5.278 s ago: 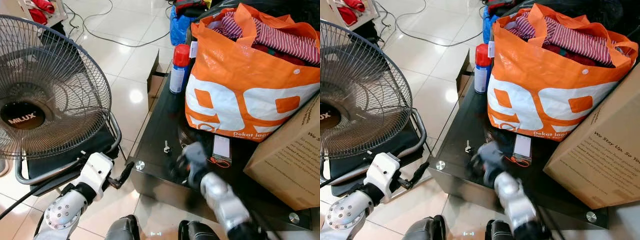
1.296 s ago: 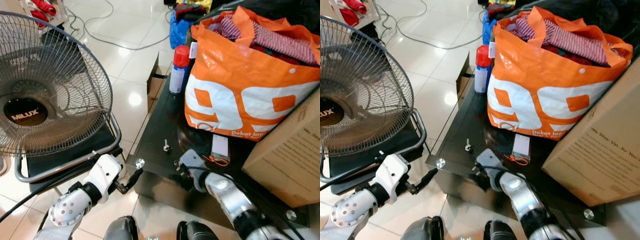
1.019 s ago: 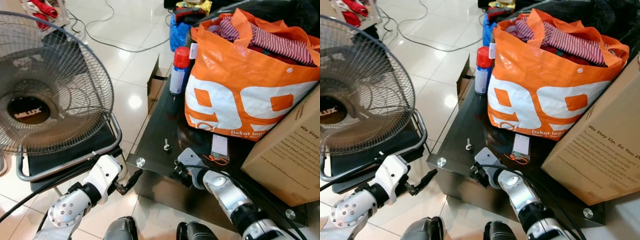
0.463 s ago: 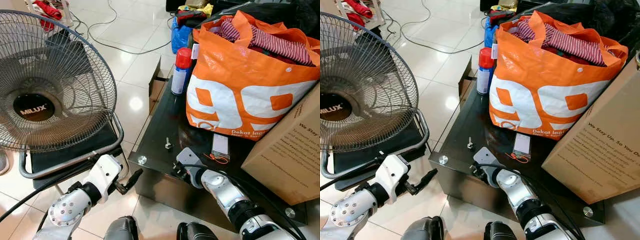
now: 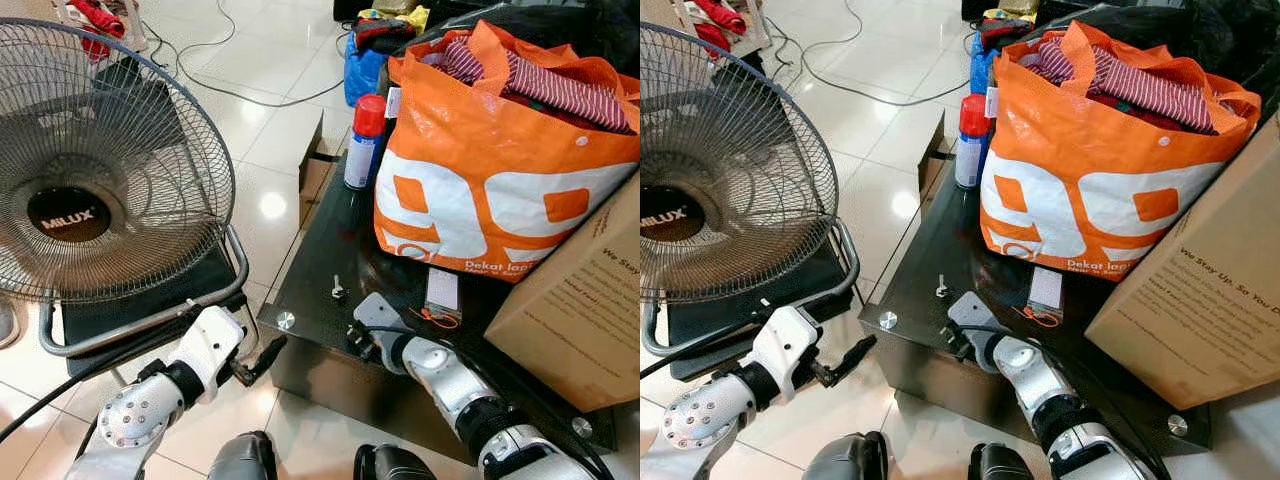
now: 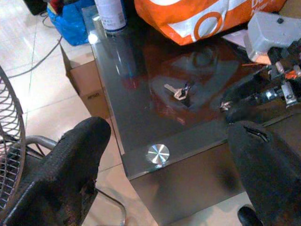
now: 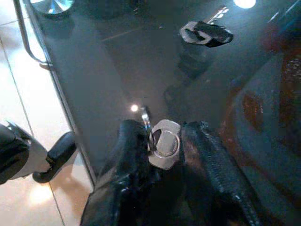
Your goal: Hang keys on a hook
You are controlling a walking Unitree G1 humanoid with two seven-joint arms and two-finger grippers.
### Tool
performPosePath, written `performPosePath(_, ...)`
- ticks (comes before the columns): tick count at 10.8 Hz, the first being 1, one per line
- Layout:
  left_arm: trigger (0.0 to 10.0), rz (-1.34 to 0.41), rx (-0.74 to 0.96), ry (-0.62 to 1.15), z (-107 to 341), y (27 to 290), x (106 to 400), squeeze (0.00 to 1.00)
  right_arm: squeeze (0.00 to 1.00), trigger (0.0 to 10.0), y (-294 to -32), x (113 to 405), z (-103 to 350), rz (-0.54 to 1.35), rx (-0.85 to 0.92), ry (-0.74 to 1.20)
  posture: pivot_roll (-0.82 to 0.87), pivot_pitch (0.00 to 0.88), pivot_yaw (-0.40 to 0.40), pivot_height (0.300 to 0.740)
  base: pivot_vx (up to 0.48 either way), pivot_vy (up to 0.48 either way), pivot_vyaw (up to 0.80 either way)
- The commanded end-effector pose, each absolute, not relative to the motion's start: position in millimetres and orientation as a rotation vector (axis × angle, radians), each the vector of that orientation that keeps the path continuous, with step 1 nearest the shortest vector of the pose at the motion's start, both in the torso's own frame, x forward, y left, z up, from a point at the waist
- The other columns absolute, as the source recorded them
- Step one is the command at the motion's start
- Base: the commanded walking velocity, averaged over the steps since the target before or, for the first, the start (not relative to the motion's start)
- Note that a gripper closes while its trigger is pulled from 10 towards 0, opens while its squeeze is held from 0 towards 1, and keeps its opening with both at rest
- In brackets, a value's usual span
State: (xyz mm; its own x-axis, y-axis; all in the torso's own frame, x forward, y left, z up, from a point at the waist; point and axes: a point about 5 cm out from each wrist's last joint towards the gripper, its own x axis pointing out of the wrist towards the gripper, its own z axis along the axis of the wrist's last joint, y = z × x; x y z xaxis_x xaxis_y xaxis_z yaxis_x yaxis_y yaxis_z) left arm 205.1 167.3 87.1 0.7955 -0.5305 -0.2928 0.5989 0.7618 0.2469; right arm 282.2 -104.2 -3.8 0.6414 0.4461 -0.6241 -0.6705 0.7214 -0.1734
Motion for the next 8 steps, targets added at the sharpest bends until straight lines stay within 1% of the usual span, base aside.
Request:
performPosePath(1,10.0,-0.640,0.350,0.226,84,166,203,0.00,0.00,0.0,-116,275,-14,0.613,-0.417,0.659,0.03,0.156,-0.019,0.740,0.000,0.000,0.00)
performPosePath(3,10.0,-0.637,0.351,0.224,84,166,204,0.00,0.00,0.4,-116,278,-12,0.606,-0.408,0.641,0.03,0.153,-0.019,0.740,0.000,0.000,0.00)
performPosePath(8,10.0,-0.627,0.351,0.207,85,165,209,0.00,0.00,0.0,-128,286,1,0.534,-0.316,0.567,0.03,0.123,-0.021,0.740,0.000,0.000,0.00)
